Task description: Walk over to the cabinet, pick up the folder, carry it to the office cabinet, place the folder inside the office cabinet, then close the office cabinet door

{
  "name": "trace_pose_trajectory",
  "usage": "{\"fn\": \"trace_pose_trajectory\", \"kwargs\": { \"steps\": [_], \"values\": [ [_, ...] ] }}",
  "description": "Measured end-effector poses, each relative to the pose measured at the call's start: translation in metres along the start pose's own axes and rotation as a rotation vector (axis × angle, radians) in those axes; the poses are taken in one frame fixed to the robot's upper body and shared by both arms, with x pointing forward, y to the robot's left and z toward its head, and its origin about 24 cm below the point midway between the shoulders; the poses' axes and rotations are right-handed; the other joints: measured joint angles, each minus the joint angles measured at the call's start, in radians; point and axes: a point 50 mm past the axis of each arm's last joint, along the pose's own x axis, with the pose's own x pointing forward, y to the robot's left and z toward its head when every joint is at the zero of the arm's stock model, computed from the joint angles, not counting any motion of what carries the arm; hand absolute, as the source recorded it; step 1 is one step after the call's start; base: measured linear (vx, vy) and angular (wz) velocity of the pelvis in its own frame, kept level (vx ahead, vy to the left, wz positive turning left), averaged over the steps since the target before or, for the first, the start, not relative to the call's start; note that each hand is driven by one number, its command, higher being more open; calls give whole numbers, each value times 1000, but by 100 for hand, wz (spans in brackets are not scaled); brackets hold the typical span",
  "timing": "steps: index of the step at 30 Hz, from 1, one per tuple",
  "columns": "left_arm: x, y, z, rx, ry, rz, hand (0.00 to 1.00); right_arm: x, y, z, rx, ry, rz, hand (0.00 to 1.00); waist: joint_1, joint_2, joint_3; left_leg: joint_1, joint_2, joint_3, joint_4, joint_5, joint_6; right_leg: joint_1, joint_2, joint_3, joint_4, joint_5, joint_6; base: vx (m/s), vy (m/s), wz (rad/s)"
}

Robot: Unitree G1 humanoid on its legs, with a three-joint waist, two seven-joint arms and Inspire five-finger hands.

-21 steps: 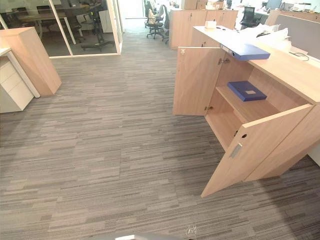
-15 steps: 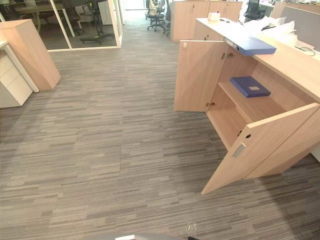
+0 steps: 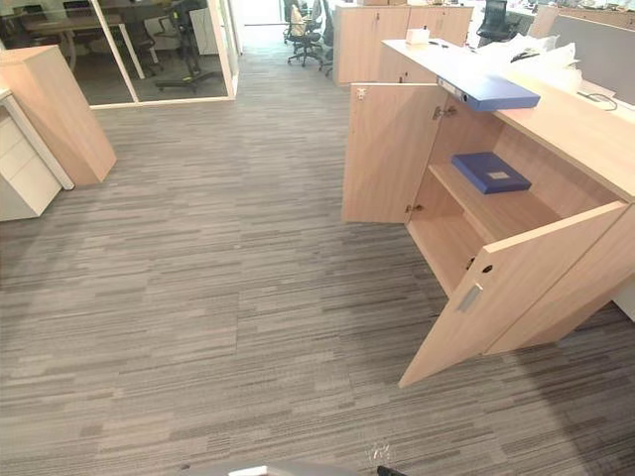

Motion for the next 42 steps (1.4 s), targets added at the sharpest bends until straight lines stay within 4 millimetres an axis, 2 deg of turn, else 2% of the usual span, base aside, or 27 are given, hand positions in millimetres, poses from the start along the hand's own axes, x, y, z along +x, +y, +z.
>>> {"fn": "trace_pose_trajectory", "kwargs": {
  "steps": [7, 9, 13, 15, 16, 17, 18, 19, 20, 23, 25, 26, 27, 28, 29, 30, 31, 33, 34, 35, 36, 37, 38, 39, 40, 41, 42],
  "values": [
    [0, 0, 0, 17, -4, 52, 100, -1, -1, 3, -8, -23, -62, 100, 0, 4, 11, 4, 12, 23, 3, -8, -12, -2, 11, 18, 2, 0, -3, -15, -19, -8],
    [0, 0, 4, 2, -18, 60, 100, -2, 0, 5, -3, -41, -63, 100, 2, 6, 33, -4, 17, 36, 36, -25, -29, -11, 12, 24, 32, -14, -16, -30, -15, -12],
    [0, 0, 15, -72, -64, 84, 100, -4, 2, 13, 13, -85, -65, 100, 4, 8, 69, -116, 46, 89, 256, -128, -40, -111, 15, 18, 225, -120, -32, -59, -38, -3],
    [0, -1, 20, -108, -86, 94, 100, -5, 1, 11, 0, -91, -66, 100, 4, 3, 79, -197, 73, 154, 453, -176, -61, -147, -3, -12, 327, -196, -47, -56, -22, 12],
    [-1, 0, 23, -142, -97, 102, 100, -5, 1, 12, -21, -96, -65, 100, 3, 2, 80, -252, 90, 172, 580, -177, -59, -147, -8, -12, 343, -209, -51, 0, 0, 0],
    [-2, -1, 26, -203, -116, 115, 100, -5, 1, 15, -50, -108, -62, 100, 4, 9, 83, -327, 125, 191, 746, -162, -41, -143, -9, -10, 361, -227, -58, 49, -14, -1],
    [-3, -1, 27, -237, -121, 121, 100, -5, 1, 16, -61, -113, -62, 100, 3, 11, 84, -358, 142, 194, 818, -161, -30, -139, -11, -10, 370, -237, -58, 125, -2, -3],
    [-3, 0, 26, -300, -122, 119, 100, -5, 2, 17, -83, -118, -59, 100, 4, 9, 85, -409, 172, 199, 915, -167, -34, -129, -22, -6, 383, -252, -58, 245, 50, -2],
    [-3, 1, 27, -386, -120, 117, 100, -5, 4, 19, -95, -123, -54, 100, 5, 2, 83, -448, 194, 210, 948, -178, -44, -112, -49, 4, 387, -268, -42, 280, 74, -7],
    [-3, 0, 26, -464, -118, 108, 100, -5, 7, 25, -100, -146, -48, 100, 8, 0, 83, -489, 213, 212, 883, -183, -53, -87, -87, 24, 377, -282, -14, 257, 138, -18],
    [-3, 1, 26, -489, -117, 102, 100, -5, 10, 27, -100, -143, -42, 100, 23, -9, 87, -509, 211, 207, 715, -180, -59, -33, -148, 48, 323, -282, 27, 399, 301, -31],
    [-3, 1, 27, -489, -121, 101, 100, -5, 11, 28, -95, -144, -41, 100, 27, -10, 87, -517, 211, 200, 666, -176, -58, -19, -166, 51, 308, -282, 36, 393, 352, -28],
    [-2, 1, 29, -489, -130, 99, 100, -4, 12, 30, -81, -145, -39, 100, 30, -13, 89, -527, 211, 179, 558, -146, -57, 11, -204, 52, 277, -283, 55, 399, 406, -26],
    [-2, 1, 28, -491, -122, 97, 100, -3, 11, 29, -68, -131, -43, 100, 31, -9, 87, -519, 212, 138, 446, -113, -58, 41, -237, 51, 248, -285, 59, 395, 436, -28],
    [-1, 0, 27, -494, -115, 97, 100, -3, 11, 29, -63, -125, -45, 100, 32, -6, 85, -517, 212, 116, 412, -110, -63, 59, -252, 52, 234, -288, 64, 465, 593, -30],
    [0, 1, 26, -493, -104, 99, 100, -1, 11, 26, -63, -105, -42, 100, 33, -7, 75, -525, 201, 121, 453, -42, -128, 99, -288, 59, 199, -288, 63, 458, 650, -39],
    [0, 5, 25, -484, -101, 107, 100, 0, 11, 23, -50, -72, -37, 100, 35, -19, 53, -539, 160, 130, 503, -44, -118, 96, -337, 74, 201, -255, 56, 470, 664, -35],
    [1, 11, 22, -449, -84, 121, 100, 0, 15, 19, -30, -50, -23, 100, 28, -46, 10, -544, 115, 161, 524, -90, -71, 50, -384, 88, 255, -178, 64, 453, 552, -21],
    [3, 14, 22, -409, -70, 125, 100, 0, 16, 15, -10, -29, -16, 100, 29, -64, -11, -512, 75, 195, 504, -103, -32, 3, -426, 123, 327, -103, 98, 606, 609, -28],
    [3, 16, 15, -362, -33, 125, 100, 0, 14, 12, 30, -13, -19, 100, 28, -71, -13, -426, 15, 223, 449, -113, 7, -32, -473, 136, 442, 12, 94, 524, 477, -31],
    [3, 15, 14, -349, -28, 124, 100, 1, 13, 12, 40, -10, -20, 100, 27, -71, -14, -404, 0, 227, 432, -113, 17, -46, -484, 138, 473, 44, 82, 426, 367, -30],
    [2, 15, 11, -318, -19, 121, 100, 1, 11, 11, 66, -5, -24, 100, 27, -69, -14, -334, -40, 242, 376, -113, 34, -95, -514, 145, 571, 145, 38, 477, 441, -24],
    [2, 13, 9, -246, -21, 109, 100, 1, 4, 14, 124, -10, -36, 100, 5, -55, -6, -198, -116, 252, 261, -104, 68, -229, -573, 113, 922, 161, -87, 433, 418, -17],
    [2, 11, 10, -226, -23, 104, 100, 1, 3, 18, 155, -26, -35, 100, -9, -53, -2, -155, -135, 249, 234, -104, 73, -267, -593, 75, 1030, 139, -118, 455, 435, -2],
    [2, 9, 10, -204, -24, 95, 100, 1, 2, 23, 175, -50, -34, 100, -20, -45, 4, -115, -147, 246, 212, -106, 78, -302, -603, 37, 1109, 116, -128, 297, 250, -5],
    [2, 1, 13, -130, -33, 64, 100, 1, 1, 37, 154, -105, -29, 100, -33, -15, 17, -48, -150, 243, 178, -106, 79, -367, -572, -36, 1206, 15, -88, 286, 213, -11],
    [2, -2, 17, -104, -43, 50, 100, 1, 1, 42, 143, -129, -24, 100, -36, -7, 21, -27, -147, 242, 171, -106, 79, -390, -543, -60, 1210, -39, -49, 282, 134, -11]
  ]
}}
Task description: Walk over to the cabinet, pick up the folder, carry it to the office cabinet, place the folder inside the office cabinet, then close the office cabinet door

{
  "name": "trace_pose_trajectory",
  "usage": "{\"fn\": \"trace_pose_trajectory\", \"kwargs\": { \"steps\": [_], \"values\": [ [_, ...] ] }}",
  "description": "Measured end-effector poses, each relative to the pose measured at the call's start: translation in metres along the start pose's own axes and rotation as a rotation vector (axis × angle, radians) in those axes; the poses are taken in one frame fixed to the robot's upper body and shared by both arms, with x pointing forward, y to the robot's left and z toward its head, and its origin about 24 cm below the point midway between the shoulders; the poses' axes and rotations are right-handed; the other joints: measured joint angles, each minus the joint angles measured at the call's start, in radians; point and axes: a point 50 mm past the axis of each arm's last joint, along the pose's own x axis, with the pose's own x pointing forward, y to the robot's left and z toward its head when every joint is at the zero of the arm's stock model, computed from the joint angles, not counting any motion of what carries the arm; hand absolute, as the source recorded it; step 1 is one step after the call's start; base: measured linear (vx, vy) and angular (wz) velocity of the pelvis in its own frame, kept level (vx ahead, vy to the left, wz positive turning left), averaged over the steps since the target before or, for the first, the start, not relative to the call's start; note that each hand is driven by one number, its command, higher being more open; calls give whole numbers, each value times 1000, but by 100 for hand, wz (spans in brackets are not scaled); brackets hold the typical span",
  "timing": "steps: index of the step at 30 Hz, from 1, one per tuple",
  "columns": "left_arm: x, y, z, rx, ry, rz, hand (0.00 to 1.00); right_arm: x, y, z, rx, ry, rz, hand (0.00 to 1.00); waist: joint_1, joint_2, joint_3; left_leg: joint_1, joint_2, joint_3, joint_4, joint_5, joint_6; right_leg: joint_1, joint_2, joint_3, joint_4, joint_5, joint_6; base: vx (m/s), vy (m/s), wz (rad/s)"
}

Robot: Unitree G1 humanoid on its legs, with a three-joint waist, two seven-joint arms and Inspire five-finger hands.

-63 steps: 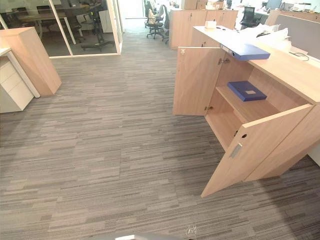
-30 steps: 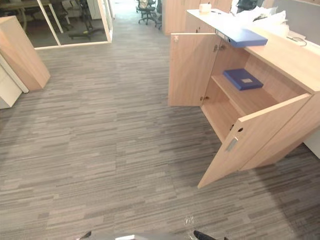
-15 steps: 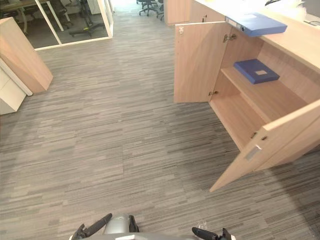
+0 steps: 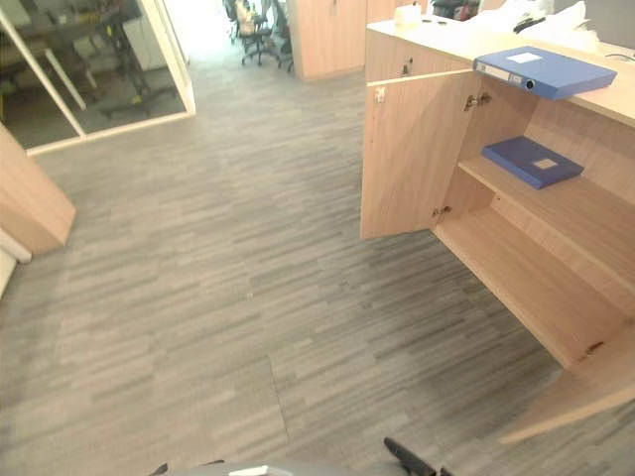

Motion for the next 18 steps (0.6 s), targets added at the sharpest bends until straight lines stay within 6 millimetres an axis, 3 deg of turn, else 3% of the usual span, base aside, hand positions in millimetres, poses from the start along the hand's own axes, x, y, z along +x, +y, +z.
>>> {"fn": "trace_pose_trajectory", "kwargs": {
  "steps": [1, 3, 5, 6, 7, 9, 11, 12, 13, 14, 15, 16, 18],
  "values": [
    [1, -4, 6, 36, -15, -21, 100, 0, 5, 6, -11, -24, 18, 100, -6, 8, 20, 38, 4, -5, -10, 0, 0, -41, 58, -40, -30, -85, 54, 235, 59, -3],
    [4, -7, 21, 52, -57, -30, 100, -1, 18, 13, -5, -48, 51, 100, -12, -5, 75, 97, 12, -1, -16, 0, -1, -72, 147, -92, -151, -168, 77, 278, -23, -2],
    [4, -7, 27, 28, -70, -25, 100, -3, 26, 18, -5, -77, 75, 100, -17, -16, 93, 131, 21, 3, -34, -6, -4, -103, 208, -170, -328, -182, 72, 250, -99, 12],
    [4, -9, 28, 5, -75, -27, 100, -4, 30, 17, -19, -82, 87, 100, -20, -12, 95, 153, 34, 8, -60, -30, -27, -102, 251, -205, -471, -154, 63, 226, -117, 29],
    [3, -12, 30, -7, -85, -34, 100, -5, 28, 14, -28, -74, 85, 100, -19, -17, 97, 189, 41, 18, -87, -75, -51, -99, 276, -240, -549, -88, -41, 230, -123, 22],
    [2, -22, 28, -65, -74, -50, 100, -3, 24, 18, -48, -82, 77, 100, -3, 11, 85, 205, 79, 41, -78, -89, -72, -96, 305, -264, -534, -130, -39, 327, -179, -17],
    [0, -31, 27, -100, -65, -65, 100, -3, 25, 18, -73, -84, 81, 100, -16, 11, 84, 179, 111, 64, 35, -97, -86, -63, 322, -272, -544, -171, -29, 337, -217, -14],
    [0, -34, 27, -98, -65, -80, 100, -4, 20, 12, -76, -73, 71, 100, -27, 20, 79, 135, 157, 75, 187, -109, -106, -23, 348, -280, -578, -187, -23, 424, -282, -11],
    [-1, -37, 26, -124, -62, -87, 100, -5, 15, 6, -76, -62, 58, 100, -27, 27, 75, 63, 232, 89, 416, -90, -129, 30, 384, -289, -622, -207, -27, 434, -272, -22],
    [-2, -36, 25, -141, -61, -82, 100, -5, 12, 3, -75, -56, 52, 100, -25, 33, 72, 24, 272, 88, 531, -56, -137, 58, 396, -298, -636, -215, -28, 364, -193, -46],
    [-3, -35, 24, -184, -60, -70, 100, -6, 7, -3, -71, -43, 41, 100, -23, 42, 67, -48, 344, 81, 737, 58, -135, 100, 426, -292, -644, -230, -38, 325, -141, -68],
    [-3, -31, 24, -219, -63, -52, 100, -6, 3, -5, -53, -32, 30, 100, -17, 51, 64, -119, 401, 73, 915, 87, -145, 125, 463, -256, -645, -246, -51, 318, -116, -82],
    [-3, -29, 25, -261, -68, -40, 100, -6, 3, -6, -38, -24, 30, 100, -13, 53, 64, -192, 429, 69, 1043, 79, -142, 156, 502, -204, -668, -256, -55, 336, -62, -100]
  ]
}}
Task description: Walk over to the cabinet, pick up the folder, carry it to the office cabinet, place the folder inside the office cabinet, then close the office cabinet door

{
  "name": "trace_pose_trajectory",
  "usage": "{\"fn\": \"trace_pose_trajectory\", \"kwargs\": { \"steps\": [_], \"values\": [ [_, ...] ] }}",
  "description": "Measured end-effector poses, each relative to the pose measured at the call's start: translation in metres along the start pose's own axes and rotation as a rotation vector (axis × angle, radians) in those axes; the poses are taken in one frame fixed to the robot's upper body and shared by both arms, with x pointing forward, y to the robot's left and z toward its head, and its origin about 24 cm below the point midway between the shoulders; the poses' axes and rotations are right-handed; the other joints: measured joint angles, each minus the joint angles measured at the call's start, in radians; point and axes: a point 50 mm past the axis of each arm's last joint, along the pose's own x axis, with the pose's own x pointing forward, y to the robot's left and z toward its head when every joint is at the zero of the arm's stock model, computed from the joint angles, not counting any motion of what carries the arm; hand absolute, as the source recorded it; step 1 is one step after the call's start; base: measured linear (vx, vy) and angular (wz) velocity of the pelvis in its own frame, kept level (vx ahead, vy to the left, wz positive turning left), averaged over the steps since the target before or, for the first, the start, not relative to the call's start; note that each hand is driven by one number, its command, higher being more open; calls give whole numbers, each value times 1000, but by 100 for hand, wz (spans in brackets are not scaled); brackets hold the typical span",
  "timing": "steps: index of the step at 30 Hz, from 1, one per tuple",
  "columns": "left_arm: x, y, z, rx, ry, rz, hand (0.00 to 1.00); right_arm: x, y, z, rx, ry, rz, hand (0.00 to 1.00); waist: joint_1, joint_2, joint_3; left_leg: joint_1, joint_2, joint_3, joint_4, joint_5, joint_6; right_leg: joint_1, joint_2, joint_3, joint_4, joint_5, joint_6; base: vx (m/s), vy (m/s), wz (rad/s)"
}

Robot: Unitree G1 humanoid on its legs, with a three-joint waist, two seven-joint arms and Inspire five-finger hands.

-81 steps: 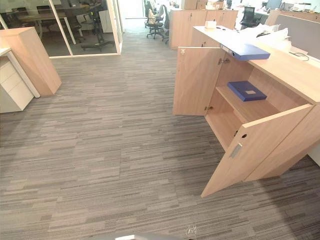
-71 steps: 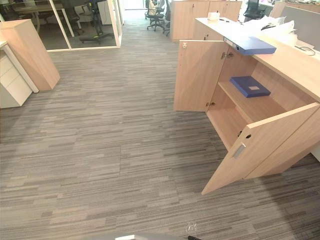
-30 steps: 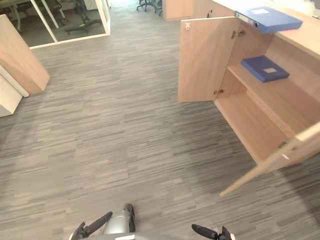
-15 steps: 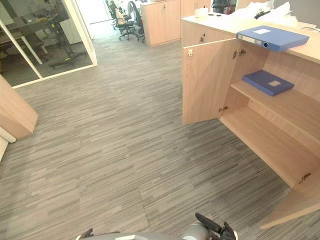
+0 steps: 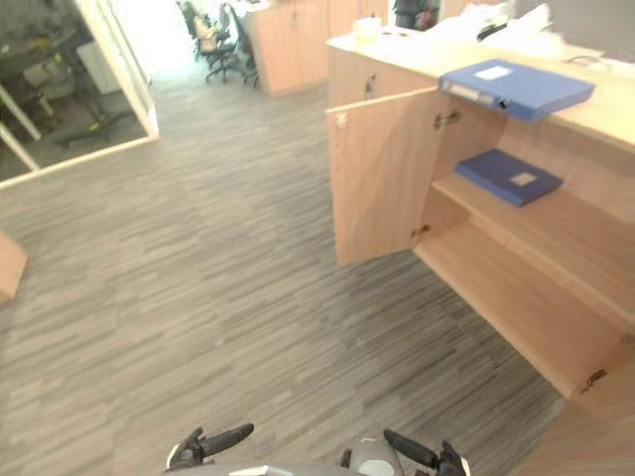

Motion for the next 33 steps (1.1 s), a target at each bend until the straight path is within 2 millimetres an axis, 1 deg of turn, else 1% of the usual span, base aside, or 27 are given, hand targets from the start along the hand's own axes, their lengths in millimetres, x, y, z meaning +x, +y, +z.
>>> {"fn": "trace_pose_trajectory", "kwargs": {
  "steps": [1, 3, 4, 6, 8, 10, 11, 12, 13, 14, 15, 16, 17, 18, 19, 20, 22, 23, 24, 25, 26, 27, 28, 29, 30, 32, 33],
  "values": [
    [0, 2, 1, -13, -5, 10, 100, 0, 2, -1, 0, 7, 4, 100, 6, -8, 0, -48, -8, -5, 16, -24, -3, 30, 17, 44, -35, 0, 1, 433, -38, -120],
    [0, 2, 6, -17, -31, 15, 100, -1, 4, -4, -9, 19, 10, 100, 9, -24, 0, -117, -41, -22, -42, -70, -2, 79, 30, 106, -89, 7, 10, 362, -6, -106],
    [0, 2, 9, -19, -47, 20, 100, -1, 5, -3, -26, 17, 16, 100, 19, -29, 1, -148, -62, -36, -127, -106, 4, 108, 35, 151, -115, 14, 6, 377, 40, -114],
    [0, -1, 12, -21, -54, 19, 100, 0, 9, 0, -71, 4, 34, 100, 34, -32, 1, -181, -115, -133, -327, -143, 5, 157, 45, 218, -154, 19, 2, 405, 82, -117],
    [1, -3, 15, -23, -65, 19, 100, 1, 18, 5, -75, 2, 52, 100, 62, -43, -5, -188, -181, -339, -631, -139, 4, 207, 49, 293, -197, 11, 17, 427, 159, -119],
    [1, -2, 15, -28, -65, 21, 100, 1, 25, 10, -82, -14, 69, 100, 61, -43, -7, -210, -200, -437, -708, -134, -1, 248, 47, 325, -229, 1, 35, 449, 237, -82],
    [1, -2, 14, -28, -60, 23, 100, 1, 27, 9, -89, -15, 77, 100, 62, -40, -18, -222, -213, -458, -735, -125, 9, 273, 39, 358, -249, -9, 54, 592, 358, -94],
    [0, -3, 9, -29, -45, 26, 100, 0, 27, 8, -85, -10, 77, 100, 67, -29, -34, -218, -217, -439, -767, -82, 24, 284, 26, 385, -240, -25, 82, 518, 340, -91],
    [0, -3, 7, -32, -35, 28, 100, 0, 26, 6, -79, -6, 76, 100, 74, -23, -44, -208, -218, -426, -778, -34, 25, 281, 14, 391, -219, -40, 108, 522, 379, -108],
    [1, -1, 7, -45, -27, 35, 100, 0, 25, 3, -58, 7, 74, 100, 88, -37, -59, -185, -229, -374, -772, -32, -11, 260, -25, 395, -148, -69, 145, 491, 377, -131],
    [2, 3, 6, -38, -24, 46, 100, -2, 32, 1, -32, 15, 88, 100, 101, -62, -69, -133, -253, -305, -802, -44, 11, 179, -83, 380, 19, -71, 163, 561, 452, -166],
    [3, 4, 8, -33, -26, 51, 100, -3, 37, 2, -18, 11, 111, 100, 103, -72, -68, -71, -270, -240, -839, -59, 38, 97, -144, 334, 200, -41, 160, 441, 362, -143],
    [3, 4, 6, -28, -15, 50, 100, -3, 36, 3, -14, 6, 115, 100, 102, -72, -68, -36, -277, -214, -855, -67, 51, 70, -179, 300, 260, -34, 145, 411, 361, -133],
    [3, 4, 3, -19, 1, 47, 100, -3, 35, 4, -8, 2, 116, 100, 102, -68, -68, 31, -286, -172, -891, -76, 67, 32, -255, 217, 339, -25, 118, 359, 314, -108],
    [3, 3, 2, -12, 5, 42, 100, -2, 32, 6, -14, -10, 109, 100, 93, -63, -71, 85, -287, -145, -921, -84, 79, 4, -310, 139, 371, -21, 111, 330, 279, -91],
    [3, 3, 2, -5, 6, 40, 100, -2, 32, 5, -17, -12, 105, 100, 85, -59, -71, 100, -286, -138, -939, -85, 81, -2, -323, 108, 372, -23, 116, 291, 178, -58],
    [4, 0, 6, 32, -7, 21, 100, -2, 32, 4, -2, -11, 103, 100, 68, -63, -72, 182, -273, -114, -1023, -93, 79, -55, -319, 53, 342, -41, 150, 299, 46, -45],
    [4, 0, 6, 45, -4, 17, 100, -2, 33, 4, 4, -11, 108, 100, 61, -63, -69, 205, -262, -101, -1048, -106, 74, -102, -290, 49, 317, -48, 163, 249, -39, -48],
    [4, -1, 6, 51, -1, 15, 100, -2, 33, 5, 4, -12, 108, 100, 55, -62, -65, 215, -254, -96, -1053, -118, 71, -124, -273, 48, 303, -49, 163, 228, -98, -46],
    [5, -2, 6, 55, 6, 13, 100, -1, 31, 9, 12, -21, 102, 100, 49, -56, -52, 234, -239, -89, -1054, -132, 55, -154, -244, 40, 277, -49, 162, 245, -146, -30],
    [5, -2, 5, 58, 13, 14, 100, 0, 29, 11, 27, -24, 94, 100, 41, -58, -39, 264, -221, -81, -1055, -149, 29, -185, -207, 30, 212, -41, 154, 242, -167, -18],
    [5, 0, 7, 60, 9, 16, 100, 0, 28, 9, 23, -19, 89, 100, 40, -66, -35, 276, -223, -80, -1055, -156, 18, -188, -204, 29, 173, -21, 151, 279, -228, 11],
    [6, -1, 6, 61, 12, 12, 100, 1, 18, 3, 21, -3, 66, 100, 35, -78, -26, 311, -222, -98, -1055, -171, 0, -172, -204, 20, 177, 20, 93, 332, -257, 29],
    [4, -6, 3, 56, 21, -4, 100, 2, 8, -1, 7, 15, 38, 100, 33, -57, -35, 316, -210, -105, -1054, -165, 11, -161, -197, -1, 187, -12, 85, 377, -269, 32],
    [4, -9, 3, 60, 16, -14, 100, 2, 5, -3, 7, 23, 33, 100, 33, -52, -33, 316, -207, -108, -1051, -160, 14, -163, -197, -6, 196, -26, 81, 416, -264, 22],
    [3, -14, 1, 48, 20, -24, 100, 2, 2, -1, 12, 16, 29, 100, 22, -29, -27, 305, -179, -111, -1013, -156, 4, -147, -181, -30, 194, -50, 67, 397, -266, 15],
    [3, -13, 0, 35, 23, -20, 100, 3, 2, -1, 7, 22, 27, 100, 19, -24, -26, 277, -147, -117, -915, -160, -21, -110, -160, -43, 164, -62, 64, 432, -319, 23]
  ]
}}
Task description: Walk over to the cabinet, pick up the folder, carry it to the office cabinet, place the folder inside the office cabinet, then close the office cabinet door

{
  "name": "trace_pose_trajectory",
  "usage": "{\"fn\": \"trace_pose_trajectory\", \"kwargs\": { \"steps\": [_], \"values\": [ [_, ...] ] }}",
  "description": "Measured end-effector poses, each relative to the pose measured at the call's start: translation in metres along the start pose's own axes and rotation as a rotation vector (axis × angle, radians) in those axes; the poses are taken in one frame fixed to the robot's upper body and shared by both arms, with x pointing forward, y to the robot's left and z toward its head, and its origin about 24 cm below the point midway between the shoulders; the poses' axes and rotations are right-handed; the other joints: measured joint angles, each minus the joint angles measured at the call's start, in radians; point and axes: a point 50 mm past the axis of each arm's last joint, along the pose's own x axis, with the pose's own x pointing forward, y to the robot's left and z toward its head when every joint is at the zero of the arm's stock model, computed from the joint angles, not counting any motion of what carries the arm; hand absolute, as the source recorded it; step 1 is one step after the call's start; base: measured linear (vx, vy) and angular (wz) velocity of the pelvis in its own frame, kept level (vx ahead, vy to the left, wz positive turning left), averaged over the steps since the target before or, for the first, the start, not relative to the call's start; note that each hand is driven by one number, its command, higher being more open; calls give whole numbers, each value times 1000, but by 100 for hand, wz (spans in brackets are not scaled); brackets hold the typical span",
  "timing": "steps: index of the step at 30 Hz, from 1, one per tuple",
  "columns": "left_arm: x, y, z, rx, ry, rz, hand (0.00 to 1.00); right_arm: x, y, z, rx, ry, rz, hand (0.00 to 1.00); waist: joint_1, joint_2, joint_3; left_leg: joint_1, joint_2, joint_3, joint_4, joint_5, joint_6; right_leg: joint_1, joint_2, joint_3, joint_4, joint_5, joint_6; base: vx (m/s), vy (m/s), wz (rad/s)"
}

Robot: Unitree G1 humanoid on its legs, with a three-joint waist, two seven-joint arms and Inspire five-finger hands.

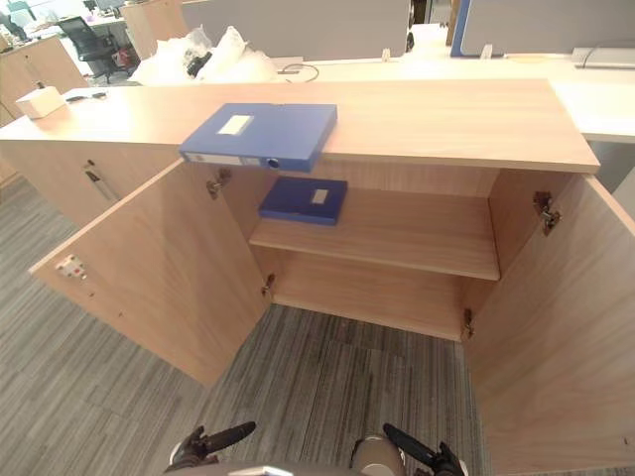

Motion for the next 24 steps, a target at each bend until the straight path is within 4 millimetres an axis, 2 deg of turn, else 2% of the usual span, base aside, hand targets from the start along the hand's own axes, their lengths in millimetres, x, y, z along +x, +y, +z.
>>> {"fn": "trace_pose_trajectory", "kwargs": {
  "steps": [1, 2, 3, 4, 5, 6, 7, 8, 9, 10, 11, 12, 13, 14, 15, 16, 17, 18, 19, 21, 24],
  "values": [
    [0, 1, 4, -4, -18, 1, 100, -1, -1, -4, -7, 11, 0, 100, -6, -1, 1, -73, 43, -21, 203, 7, -52, 57, 25, -16, -49, -2, -1, 366, -277, 17],
    [0, 2, 6, -11, -28, 4, 100, -1, -1, -5, -11, 16, 1, 100, -3, -1, 2, -118, 60, -41, 324, 27, -85, 86, 38, -17, -73, -3, -3, 293, -182, -4],
    [-1, 6, 6, -39, -37, 19, 100, -1, -1, -6, -14, 17, 3, 100, 4, 0, 4, -208, 86, -64, 568, 58, -136, 139, 65, -8, -116, 1, -10, 263, -97, -41],
    [-1, 10, 5, -45, -39, 31, 100, -1, 0, -7, -14, 20, 6, 100, 10, -2, 4, -275, 106, -56, 745, 57, -131, 182, 85, 6, -151, 3, -14, 263, -97, -48],
    [-2, 12, 4, -44, -39, 35, 100, -2, 1, -8, -16, 23, 8, 100, 10, -4, 4, -302, 112, -47, 800, 56, -120, 205, 92, 10, -171, 4, -15, 248, -20, -49],
    [-2, 13, 7, -52, -53, 38, 100, -2, 2, -9, -17, 28, 15, 100, 12, -10, 6, -349, 114, -27, 838, 55, -89, 240, 104, 25, -204, 6, -14, 254, 10, -45],
    [-2, 13, 10, -52, -67, 37, 100, -2, 4, -8, -29, 28, 23, 100, 17, -15, 8, -386, 112, -8, 818, 40, -62, 267, 109, 47, -235, 12, -11, 306, 23, -50],
    [-2, 13, 12, -53, -74, 36, 100, -2, 6, -7, -39, 27, 26, 100, 23, -18, 9, -398, 111, 2, 791, 32, -48, 278, 110, 61, -251, 17, -8, 258, 65, -74],
    [-2, 11, 13, -55, -80, 35, 100, -1, 7, -4, -43, 19, 30, 100, 42, -21, 10, -409, 107, 20, 703, 14, -18, 297, 109, 101, -279, 31, 4, 264, 114, -96],
    [-2, 12, 14, -55, -84, 36, 100, 0, 13, 2, -39, 7, 41, 100, 47, -27, 14, -409, 92, 14, 589, 3, -1, 319, 98, 139, -302, 38, 16, 269, 142, -97],
    [-1, 12, 15, -52, -87, 36, 100, 0, 16, 4, -37, 1, 48, 100, 47, -31, 17, -408, 82, 2, 530, 3, 0, 330, 91, 154, -311, 41, 23, 340, 233, -88],
    [-1, 13, 16, -49, -90, 37, 100, 0, 21, 7, -33, -8, 60, 100, 48, -38, 19, -407, 57, -32, 397, 6, 2, 350, 73, 178, -327, 45, 45, 286, 230, -64],
    [-1, 12, 16, -46, -89, 37, 100, 0, 23, 9, -35, -13, 65, 100, 49, -37, 17, -400, 34, -70, 279, 41, 16, 358, 66, 188, -338, 45, 74, 351, 310, -59],
    [-1, 9, 14, -46, -80, 30, 100, 0, 23, 9, -38, -17, 65, 100, 49, -21, 8, -404, 30, -110, 180, 140, 36, 367, 70, 191, -351, 45, 91, 327, 316, -36],
    [-1, 9, 10, -41, -61, 28, 100, 0, 23, 8, -39, -12, 63, 100, 50, -10, -4, -401, 24, -149, 140, 156, -13, 382, 74, 196, -367, 38, 114, 343, 317, -14],
    [0, 13, 11, -29, -57, 34, 100, -1, 27, 5, -34, -6, 74, 100, 45, -23, -12, -396, 7, -149, 128, 143, -6, 384, 54, 194, -373, 39, 125, 330, 306, 1],
    [2, 18, 14, -16, -59, 49, 100, -4, 36, 0, -24, 7, 97, 100, 38, -55, -25, -391, -26, -135, 100, 147, 5, 373, 13, 193, -375, 57, 155, 241, 231, 5],
    [2, 21, 15, -10, -59, 53, 100, -5, 43, -4, -16, 18, 114, 100, 42, -69, -33, -379, -45, -115, 78, 147, 16, 370, -13, 198, -375, 74, 178, 268, 275, -17],
    [2, 22, 13, -2, -51, 52, 100, -6, 46, -5, -13, 24, 128, 100, 52, -77, -37, -345, -70, -86, 48, 147, 33, 370, -43, 217, -369, 92, 186, 249, 258, -32],
    [2, 18, 11, 17, -42, 39, 100, -6, 47, -2, -16, 13, 135, 100, 73, -72, -37, -279, -97, -31, -3, 148, 48, 363, -76, 258, -333, 111, 186, 224, 263, -68],
    [1, 10, 5, 52, -26, -6, 100, -5, 51, 6, -38, -13, 160, 100, 89, -44, -47, -191, -111, 43, -76, 148, 55, 301, -97, 323, -215, 131, 186, 102, 190, -77]
  ]
}}
